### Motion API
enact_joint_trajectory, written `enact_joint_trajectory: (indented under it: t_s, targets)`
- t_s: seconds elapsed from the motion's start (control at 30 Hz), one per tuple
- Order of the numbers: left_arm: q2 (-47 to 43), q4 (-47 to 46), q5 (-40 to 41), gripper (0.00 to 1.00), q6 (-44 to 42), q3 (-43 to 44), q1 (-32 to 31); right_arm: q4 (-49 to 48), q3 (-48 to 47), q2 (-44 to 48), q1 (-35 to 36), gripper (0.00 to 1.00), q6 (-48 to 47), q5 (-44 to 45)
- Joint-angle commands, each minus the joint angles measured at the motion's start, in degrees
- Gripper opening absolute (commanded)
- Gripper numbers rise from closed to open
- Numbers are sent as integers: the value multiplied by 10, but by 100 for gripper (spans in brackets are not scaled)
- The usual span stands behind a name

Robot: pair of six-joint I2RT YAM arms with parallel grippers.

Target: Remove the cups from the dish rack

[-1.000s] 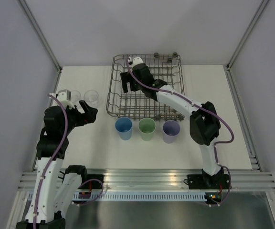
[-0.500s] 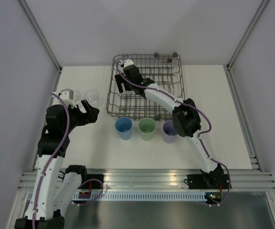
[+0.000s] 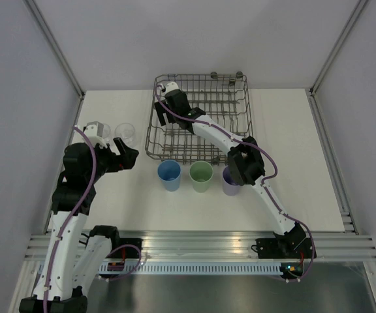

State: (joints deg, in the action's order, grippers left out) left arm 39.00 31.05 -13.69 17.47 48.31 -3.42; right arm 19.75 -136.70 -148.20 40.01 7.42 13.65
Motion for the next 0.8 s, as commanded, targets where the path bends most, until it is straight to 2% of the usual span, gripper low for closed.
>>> enact_joint_trajectory:
  t_s: [0.0, 0.13, 0.33, 0.47, 0.67, 0.77]
  targets:
    - [-3, -31, -27, 100, -26, -4, -4, -15, -36, -18, -4, 96, -10, 8]
    - [-3, -35, -34, 100, -28, -5, -5, -23, -49, -31, -12, 90, -12, -12]
    - [-2, -36, -34, 100, -29, -5, -6, -30, -37, -20, -12, 73, -21, -22]
    - [-4, -36, -34, 100, -30, -6, -6, -52, -5, 3, -12, 58, -27, -22]
    - [-4, -36, -34, 100, -30, -6, -7, -71, 35, 37, -12, 51, -36, -22]
    - [-3, -36, -33, 100, -30, -6, -7, -89, 62, 62, -11, 50, -37, -19]
